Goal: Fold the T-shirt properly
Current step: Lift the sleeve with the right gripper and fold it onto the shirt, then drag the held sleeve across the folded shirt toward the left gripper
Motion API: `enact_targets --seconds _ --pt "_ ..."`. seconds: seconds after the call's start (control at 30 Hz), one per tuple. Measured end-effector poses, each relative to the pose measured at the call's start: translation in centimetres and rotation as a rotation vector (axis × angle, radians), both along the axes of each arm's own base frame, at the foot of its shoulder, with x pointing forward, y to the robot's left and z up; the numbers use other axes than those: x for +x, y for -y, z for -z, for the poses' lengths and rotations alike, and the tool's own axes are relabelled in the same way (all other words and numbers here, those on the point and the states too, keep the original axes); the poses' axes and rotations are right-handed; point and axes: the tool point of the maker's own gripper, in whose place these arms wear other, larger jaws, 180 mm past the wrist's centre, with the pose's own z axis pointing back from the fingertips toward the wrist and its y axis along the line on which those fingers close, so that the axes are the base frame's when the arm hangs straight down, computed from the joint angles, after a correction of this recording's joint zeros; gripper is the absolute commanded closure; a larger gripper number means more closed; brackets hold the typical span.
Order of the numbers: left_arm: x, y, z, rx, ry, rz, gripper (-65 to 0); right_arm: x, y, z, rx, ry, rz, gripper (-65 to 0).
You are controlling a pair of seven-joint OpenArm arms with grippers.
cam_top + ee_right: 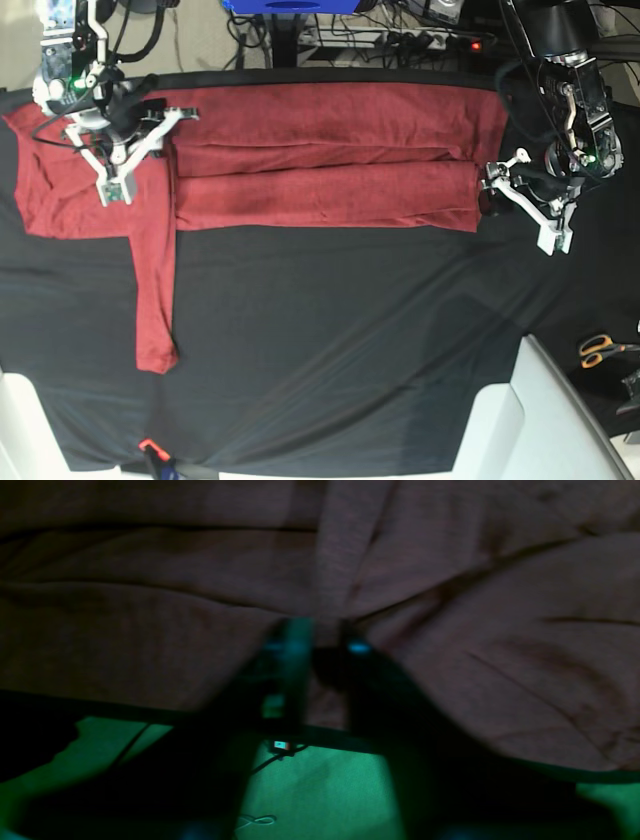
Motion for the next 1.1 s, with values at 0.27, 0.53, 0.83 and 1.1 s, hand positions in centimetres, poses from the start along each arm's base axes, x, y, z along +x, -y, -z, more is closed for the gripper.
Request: enact_targets --seconds 0.27,0.53,0.83,1.1 --pt "0.0 -0.2 0.0 0.001 0.001 -0.004 -44.1 0.7 -0.5 -0.8 0.012 0.025 0.006 -32.0" --pt "-0.4 -0.3 -0.1 0.007 -0.001 -0.003 -44.1 14.3 2.4 -5.0 -0.062 0.230 -0.014 -32.0" --pt "-2.0 -0.4 -2.7 0.089 0.043 0.057 -44.1 23.9 3.5 -2.1 -0.001 0.203 -0.009 -32.0" --pt "-5.1 -4.3 -3.0 0.135 0.015 -0.039 -44.1 25.4 4.5 3.5 0.071 0.144 0.104 -32.0"
